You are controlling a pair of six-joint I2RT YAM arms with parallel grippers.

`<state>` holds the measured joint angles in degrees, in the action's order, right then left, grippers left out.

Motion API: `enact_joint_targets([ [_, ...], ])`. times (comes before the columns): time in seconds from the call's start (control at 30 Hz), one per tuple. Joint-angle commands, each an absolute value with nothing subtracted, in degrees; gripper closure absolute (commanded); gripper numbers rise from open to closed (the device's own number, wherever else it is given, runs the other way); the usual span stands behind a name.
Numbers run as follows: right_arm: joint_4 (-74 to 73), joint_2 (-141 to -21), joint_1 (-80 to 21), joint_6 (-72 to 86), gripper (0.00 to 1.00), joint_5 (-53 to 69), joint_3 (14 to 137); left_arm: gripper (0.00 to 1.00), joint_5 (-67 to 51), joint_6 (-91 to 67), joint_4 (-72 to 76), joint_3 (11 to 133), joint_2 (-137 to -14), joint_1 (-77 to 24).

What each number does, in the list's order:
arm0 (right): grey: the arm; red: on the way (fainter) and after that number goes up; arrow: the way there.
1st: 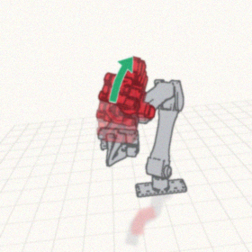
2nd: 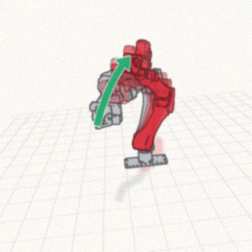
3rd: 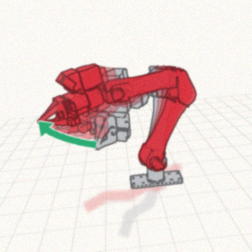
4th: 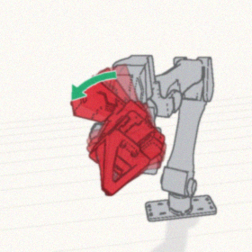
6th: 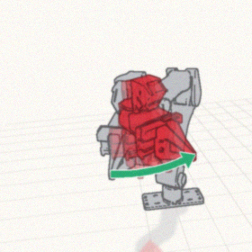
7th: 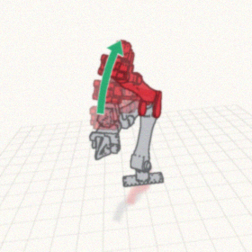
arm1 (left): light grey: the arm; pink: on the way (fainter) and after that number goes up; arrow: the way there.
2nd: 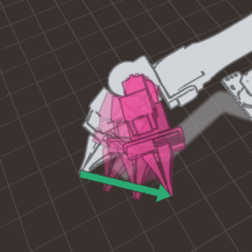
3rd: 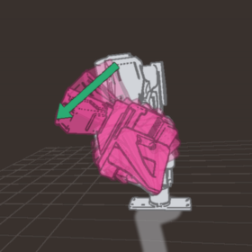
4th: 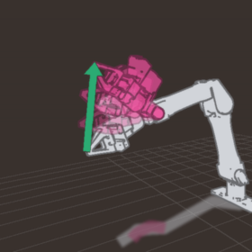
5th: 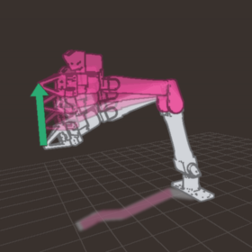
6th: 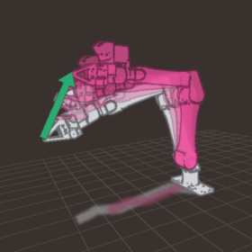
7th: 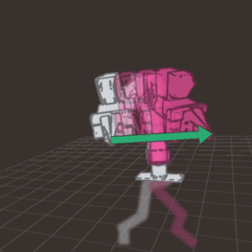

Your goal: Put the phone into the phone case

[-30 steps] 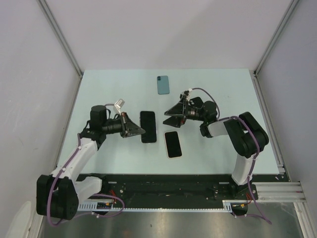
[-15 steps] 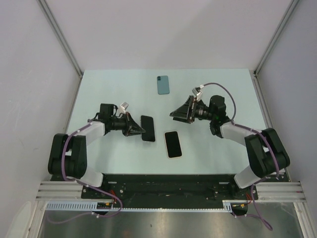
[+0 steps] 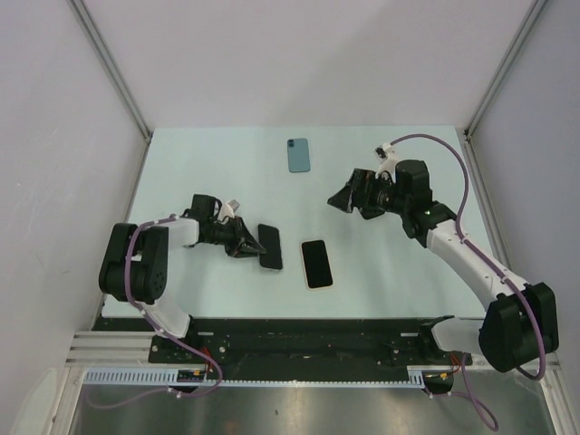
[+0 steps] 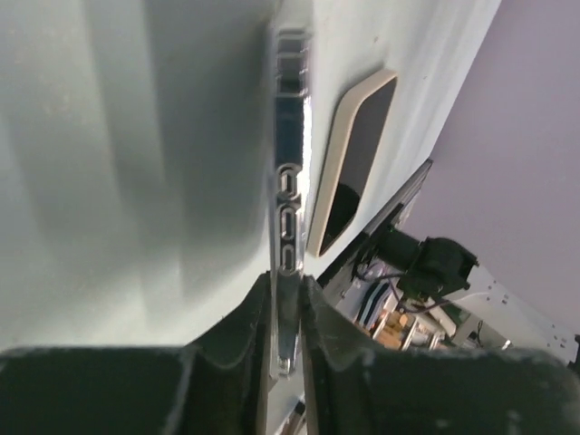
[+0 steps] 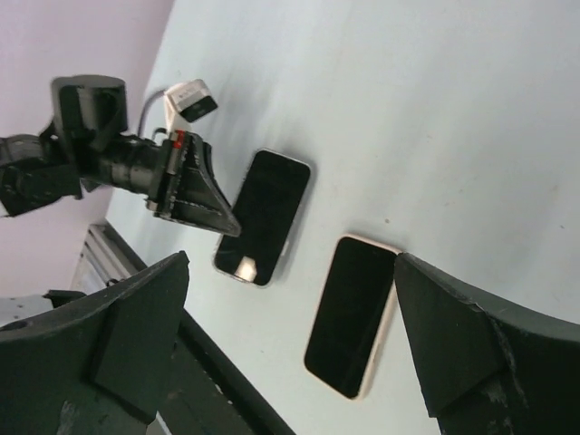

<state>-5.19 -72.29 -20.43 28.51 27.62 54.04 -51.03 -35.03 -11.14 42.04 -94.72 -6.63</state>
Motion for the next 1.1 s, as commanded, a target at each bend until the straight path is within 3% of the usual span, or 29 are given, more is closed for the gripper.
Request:
enact_joint_targets([
  [0.0,-9.5,-73.3,-18.5,23.6,0.0,25.2,55.7,0.74,-49.5,-29.1,-16.4,45.4,-94.7,-6.9],
  [0.23,-10.5,-76.0,-11.5,26.3,0.0,29.2,55.5,0.56,-43.8,-28.0,-20.6,47.0,-91.9,-6.8],
  [0.33,-11.7,-77.4,-10.9,25.9,0.01,24.5,56.0,0.5,-39.7,-27.5,-23.3,48.2,-89.5,-6.4],
  [0.47,-16.1,-81.1,-11.0,23.2,0.11,17.2,59.1,0.36,-32.4,-26.6,-27.7,51.0,-85.4,-5.8],
  [0.7,-20.0,-83.8,-11.3,18.4,0.1,7.8,63.5,0.11,-23.4,-27.5,-29.4,56.3,-81.3,-5.9],
  [1.07,-20.3,-83.5,-13.4,16.9,0.07,8.7,64.0,0.09,-11.3,-29.8,-33.0,83.5,-99.3,-10.5],
])
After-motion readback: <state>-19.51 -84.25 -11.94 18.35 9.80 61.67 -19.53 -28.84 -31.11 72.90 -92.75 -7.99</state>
